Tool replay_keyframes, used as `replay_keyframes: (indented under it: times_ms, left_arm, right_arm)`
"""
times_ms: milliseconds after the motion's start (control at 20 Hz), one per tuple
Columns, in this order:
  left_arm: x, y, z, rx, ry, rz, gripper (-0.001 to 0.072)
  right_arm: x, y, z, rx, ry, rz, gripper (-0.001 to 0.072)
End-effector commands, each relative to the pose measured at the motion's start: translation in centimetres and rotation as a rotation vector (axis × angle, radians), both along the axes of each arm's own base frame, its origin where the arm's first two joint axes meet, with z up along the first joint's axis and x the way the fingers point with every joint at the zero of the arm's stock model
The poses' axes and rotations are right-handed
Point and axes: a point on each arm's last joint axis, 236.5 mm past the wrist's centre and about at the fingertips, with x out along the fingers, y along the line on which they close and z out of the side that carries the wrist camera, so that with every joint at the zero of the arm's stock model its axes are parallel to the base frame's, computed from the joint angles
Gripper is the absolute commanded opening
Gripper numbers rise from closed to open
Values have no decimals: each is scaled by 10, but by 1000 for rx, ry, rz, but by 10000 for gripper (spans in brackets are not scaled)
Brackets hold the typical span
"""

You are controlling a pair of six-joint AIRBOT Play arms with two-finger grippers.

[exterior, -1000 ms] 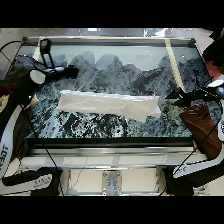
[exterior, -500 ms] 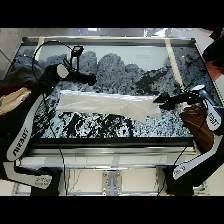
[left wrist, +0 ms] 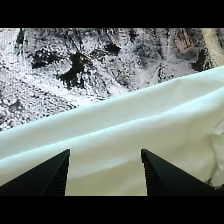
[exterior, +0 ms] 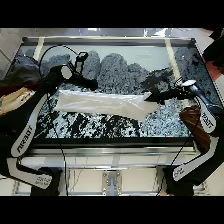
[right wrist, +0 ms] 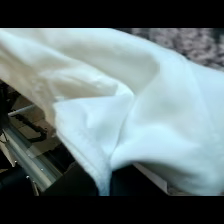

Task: Fold the shirts.

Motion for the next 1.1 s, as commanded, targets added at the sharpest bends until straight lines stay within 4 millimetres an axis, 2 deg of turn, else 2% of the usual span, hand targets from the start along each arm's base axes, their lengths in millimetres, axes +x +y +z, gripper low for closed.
replay_keyframes:
  times_ms: [0, 50, 100, 150, 250, 350, 400, 450, 500, 600, 700, 800, 950, 1000, 1050]
  left_arm:
    - [-19, -1, -41, 38, 135, -33, 465]
    - [-31, -5, -59, 47, 203, -54, 369]
    - [-45, -15, -77, 47, 275, -83, 220]
    - [-62, -32, -93, 26, 344, -125, 122]
    - [-96, -80, -111, -65, 430, -248, 113]
    - [-126, -133, -114, -167, 464, -347, 110]
    - [-133, -151, -113, -190, 456, -365, 67]
    - [-136, -163, -111, -189, 426, -376, 13]
    - [-134, -170, -106, -193, 398, -379, 12]
    - [-124, -169, -81, -214, 338, -371, 12]
    - [-101, -149, -39, -239, 251, -337, 11]
    - [-73, -103, 3, -200, 138, -291, 11]
    - [-47, 9, 48, -27, 45, -150, 11]
    - [-42, 46, 61, 20, 21, -88, 11]
    - [-38, 75, 74, 36, -1, -33, 12]
  right_arm:
    - [-8, 14, 64, 61, -85, 72, 16]
    - [-11, 15, 84, 60, -104, 80, 16]
    - [-15, 16, 106, 57, -121, 87, 16]
    - [-18, 18, 128, 51, -142, 88, 16]
    - [-23, 26, 161, 25, -207, 96, 15]
    - [-31, 39, 183, -8, -244, 116, 15]
    - [-37, 46, 190, -24, -249, 137, 15]
    - [-43, 54, 195, -36, -248, 161, 15]
    - [-48, 62, 199, -52, -248, 187, 15]
    - [-54, 78, 204, -77, -266, 233, 15]
    - [-54, 97, 209, -103, -312, 261, 15]
    - [-49, 117, 211, -123, -348, 252, 15]
    - [-38, 157, 207, -137, -409, 233, 14]
    - [-37, 175, 204, -126, -425, 235, 14]
    - [-35, 198, 200, -111, -441, 235, 14]
